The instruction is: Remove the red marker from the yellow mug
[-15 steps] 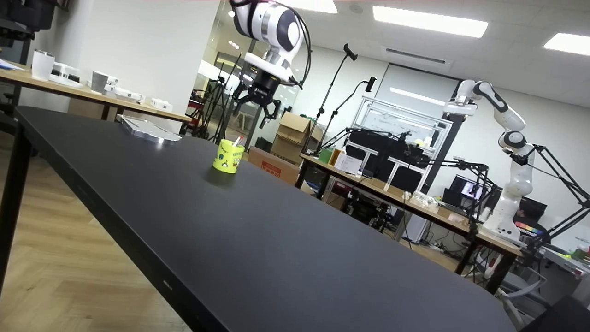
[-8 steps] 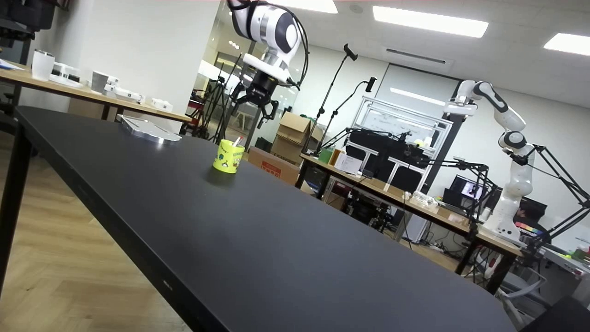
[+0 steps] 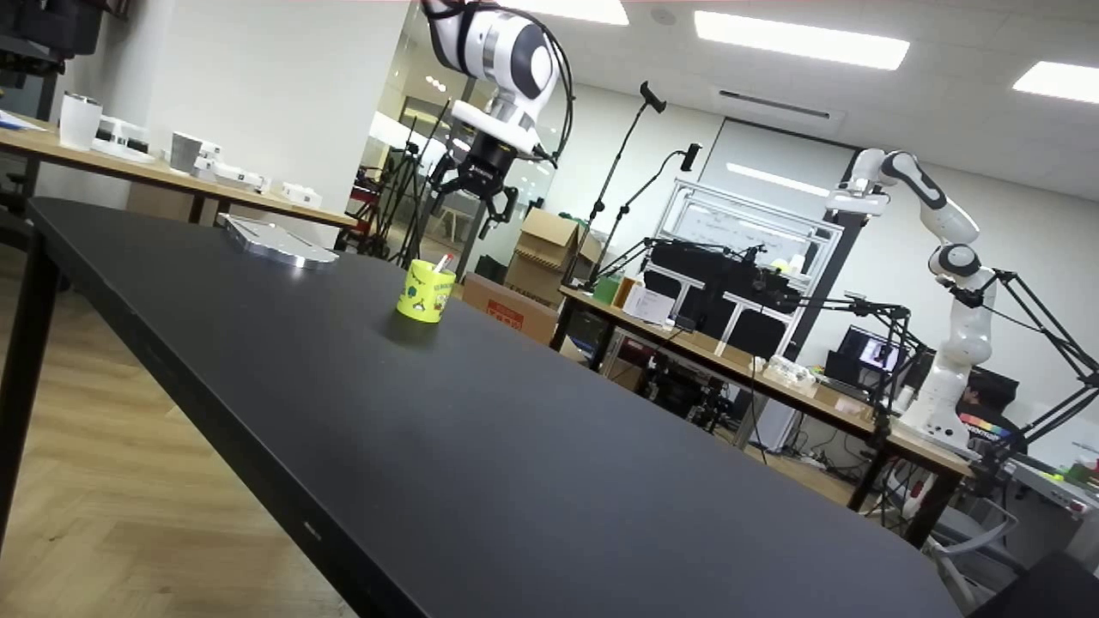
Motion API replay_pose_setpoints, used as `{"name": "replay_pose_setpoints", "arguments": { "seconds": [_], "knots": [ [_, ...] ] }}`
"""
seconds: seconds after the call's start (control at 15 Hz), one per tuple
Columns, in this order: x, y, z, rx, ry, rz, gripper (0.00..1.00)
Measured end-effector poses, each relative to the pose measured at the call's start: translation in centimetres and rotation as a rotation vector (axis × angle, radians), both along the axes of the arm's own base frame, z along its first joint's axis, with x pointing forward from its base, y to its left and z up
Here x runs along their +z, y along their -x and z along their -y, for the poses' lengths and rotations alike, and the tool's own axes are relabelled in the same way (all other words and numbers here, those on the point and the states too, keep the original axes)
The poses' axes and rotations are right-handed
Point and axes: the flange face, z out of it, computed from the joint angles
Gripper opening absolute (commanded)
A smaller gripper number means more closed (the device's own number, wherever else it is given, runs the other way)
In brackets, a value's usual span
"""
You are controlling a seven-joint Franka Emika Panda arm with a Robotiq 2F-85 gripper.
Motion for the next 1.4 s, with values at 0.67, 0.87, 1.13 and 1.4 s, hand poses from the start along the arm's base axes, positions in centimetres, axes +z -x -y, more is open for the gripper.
{"name": "replay_pose_setpoints", "arguments": {
  "seconds": [0.67,0.87,1.13,1.4],
  "knots": [
    [-1.1,-0.7,-6.6,0.083,0.007,0.052,1.00],
    [-2.2,-1.0,-7.2,0.092,0.019,0.070,1.00],
    [-2.7,-2.0,-7.1,0.087,0.018,0.127,1.00],
    [-3.3,-2.7,-7.2,0.085,0.003,0.179,1.00]
  ]
}}
